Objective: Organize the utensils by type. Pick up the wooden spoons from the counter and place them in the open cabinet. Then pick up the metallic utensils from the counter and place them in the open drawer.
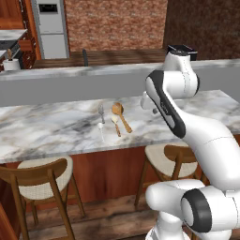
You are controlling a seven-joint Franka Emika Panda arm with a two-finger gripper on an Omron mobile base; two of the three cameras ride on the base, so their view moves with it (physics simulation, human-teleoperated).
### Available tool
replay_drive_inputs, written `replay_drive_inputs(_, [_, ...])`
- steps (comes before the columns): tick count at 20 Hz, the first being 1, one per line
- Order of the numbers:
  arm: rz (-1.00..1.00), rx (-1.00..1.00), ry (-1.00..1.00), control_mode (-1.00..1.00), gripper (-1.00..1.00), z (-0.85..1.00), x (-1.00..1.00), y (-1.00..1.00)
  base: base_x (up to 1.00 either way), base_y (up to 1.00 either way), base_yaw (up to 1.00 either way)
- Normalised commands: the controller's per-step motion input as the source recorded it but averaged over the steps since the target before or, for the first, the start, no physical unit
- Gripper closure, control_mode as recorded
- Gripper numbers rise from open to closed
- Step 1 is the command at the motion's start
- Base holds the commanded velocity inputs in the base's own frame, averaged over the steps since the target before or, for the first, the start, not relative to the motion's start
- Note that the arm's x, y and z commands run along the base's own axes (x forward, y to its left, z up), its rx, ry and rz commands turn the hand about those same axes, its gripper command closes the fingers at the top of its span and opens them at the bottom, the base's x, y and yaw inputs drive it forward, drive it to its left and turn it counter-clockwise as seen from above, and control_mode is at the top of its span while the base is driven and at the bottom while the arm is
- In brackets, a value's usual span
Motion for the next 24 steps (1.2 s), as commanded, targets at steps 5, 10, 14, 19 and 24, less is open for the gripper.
replay_drive_inputs(5, [0.0, 0.0, 0.0, -1.0, -1.0, -0.16, 0.0, 0.01, 0.0, 0.0, 0.0])
replay_drive_inputs(10, [0.01, 0.0, 0.0, -1.0, -1.0, -0.24, 0.0, 0.06, 0.0, 0.0, 0.0])
replay_drive_inputs(14, [0.01, 0.0, 0.0, -1.0, -1.0, -0.16, 0.0, 0.05, 0.0, 0.0, 0.0])
replay_drive_inputs(19, [0.03, 0.0, 0.0, -1.0, -1.0, -0.18, 0.08, 0.12, 0.0, 0.0, 0.0])
replay_drive_inputs(24, [0.07, 0.0, 0.0, -1.0, -1.0, -0.23, 0.21, 0.18, 0.0, 0.0, 0.0])
